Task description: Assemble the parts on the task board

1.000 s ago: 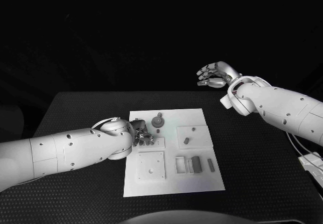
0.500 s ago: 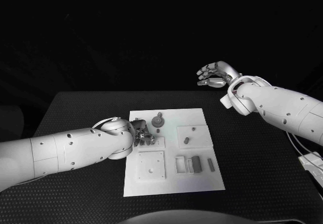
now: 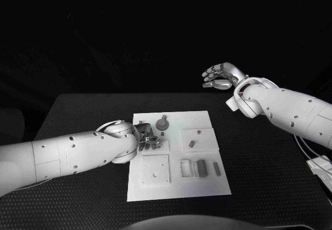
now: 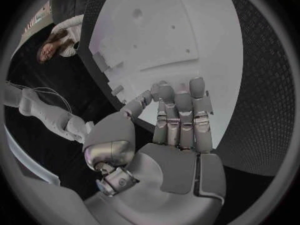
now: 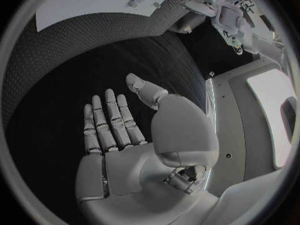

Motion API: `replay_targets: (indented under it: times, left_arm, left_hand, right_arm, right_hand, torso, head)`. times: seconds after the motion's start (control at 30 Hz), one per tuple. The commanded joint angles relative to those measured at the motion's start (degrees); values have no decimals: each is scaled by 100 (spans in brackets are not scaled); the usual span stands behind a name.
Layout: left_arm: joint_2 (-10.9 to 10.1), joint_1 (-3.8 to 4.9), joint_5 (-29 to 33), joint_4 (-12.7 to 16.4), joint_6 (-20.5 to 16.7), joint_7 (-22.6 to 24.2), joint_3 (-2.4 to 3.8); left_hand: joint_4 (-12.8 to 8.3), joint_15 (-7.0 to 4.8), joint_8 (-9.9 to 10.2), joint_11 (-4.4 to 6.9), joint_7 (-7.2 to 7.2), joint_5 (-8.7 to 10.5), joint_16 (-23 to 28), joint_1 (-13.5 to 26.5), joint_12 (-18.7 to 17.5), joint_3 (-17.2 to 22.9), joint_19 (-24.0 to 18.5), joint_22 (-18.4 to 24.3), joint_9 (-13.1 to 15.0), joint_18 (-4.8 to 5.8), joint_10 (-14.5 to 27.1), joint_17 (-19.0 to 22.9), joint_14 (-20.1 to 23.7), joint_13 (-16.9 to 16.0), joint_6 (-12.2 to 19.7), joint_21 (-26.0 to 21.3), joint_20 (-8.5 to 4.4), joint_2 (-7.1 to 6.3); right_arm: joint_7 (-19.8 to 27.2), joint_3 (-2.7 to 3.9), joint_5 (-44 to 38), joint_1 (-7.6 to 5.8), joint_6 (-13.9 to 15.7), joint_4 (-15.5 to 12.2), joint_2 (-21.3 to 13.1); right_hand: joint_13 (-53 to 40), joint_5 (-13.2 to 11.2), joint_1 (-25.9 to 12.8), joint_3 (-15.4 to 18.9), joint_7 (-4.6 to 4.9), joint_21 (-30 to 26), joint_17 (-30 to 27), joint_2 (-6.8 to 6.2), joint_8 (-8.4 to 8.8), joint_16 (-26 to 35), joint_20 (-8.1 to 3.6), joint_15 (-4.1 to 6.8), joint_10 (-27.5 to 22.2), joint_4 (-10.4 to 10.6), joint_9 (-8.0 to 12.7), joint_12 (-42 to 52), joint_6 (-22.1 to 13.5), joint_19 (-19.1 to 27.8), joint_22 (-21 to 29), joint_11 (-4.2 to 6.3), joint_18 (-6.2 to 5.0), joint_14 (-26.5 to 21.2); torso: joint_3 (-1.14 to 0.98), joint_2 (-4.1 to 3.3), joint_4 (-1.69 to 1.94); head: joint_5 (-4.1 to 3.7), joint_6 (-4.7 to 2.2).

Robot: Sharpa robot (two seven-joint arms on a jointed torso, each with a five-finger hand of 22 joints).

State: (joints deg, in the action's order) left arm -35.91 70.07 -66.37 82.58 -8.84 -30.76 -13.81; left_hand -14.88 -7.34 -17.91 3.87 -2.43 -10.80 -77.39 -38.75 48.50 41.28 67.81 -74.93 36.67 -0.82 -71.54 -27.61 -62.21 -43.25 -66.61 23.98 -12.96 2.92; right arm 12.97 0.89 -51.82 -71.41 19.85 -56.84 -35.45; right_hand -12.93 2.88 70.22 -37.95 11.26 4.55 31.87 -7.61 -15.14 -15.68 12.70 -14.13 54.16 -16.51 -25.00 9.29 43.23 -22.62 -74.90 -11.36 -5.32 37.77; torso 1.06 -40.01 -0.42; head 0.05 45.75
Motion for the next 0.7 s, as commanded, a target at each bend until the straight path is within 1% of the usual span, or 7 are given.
replay_targets:
  times: [0.03, 0.3, 0.7]
  left_arm:
    - [-4, 0, 142, 25, 35, 41, 3]
    - [-32, 0, 84, 34, 46, -62, 3]
    - [-75, 0, -30, 56, 15, -147, 3]
  left_hand:
    - [-144, 2, -18, -13, 3, -24, -17, -233, 28, 116, -34, -116, -5, 81, -19, 8, 8, 4, -3, 27, 12, 328]
    - [-169, 2, -29, -3, 13, -28, -35, -192, 39, 155, -27, -121, -6, 74, -39, 5, -6, 1, -25, 42, 8, 381]
    - [-180, -3, -42, 9, 25, -68, -57, -168, 52, 205, -13, -126, -5, 65, -63, 0, -27, -2, -48, 65, 3, 395]
  right_arm:
    - [64, 3, -2, -4, -81, 2, 4]
    - [64, 3, -2, -4, -85, 3, 4]
    - [68, 3, -2, -4, -91, -1, 4]
  right_hand:
    - [7, -4, -56, 34, 170, 26, -10, 23, -32, 39, -8, -7, -43, 9, 10, -7, -42, 40, -157, 6, 86, -38]
    - [10, -4, -59, 34, 170, 28, -10, 24, -34, 40, -9, -8, -44, 7, 11, -6, -44, 44, -157, 6, 88, -41]
    - [12, -4, -60, 34, 170, 30, -10, 25, -35, 40, -10, -8, -44, 6, 11, -5, -44, 47, -157, 6, 90, -43]
  torso:
    - [0, 0, 0]
    - [3, 1, 1]
    - [7, 1, 4]
  head:
    - [2, 6]
    - [6, 9]
    - [10, 15]
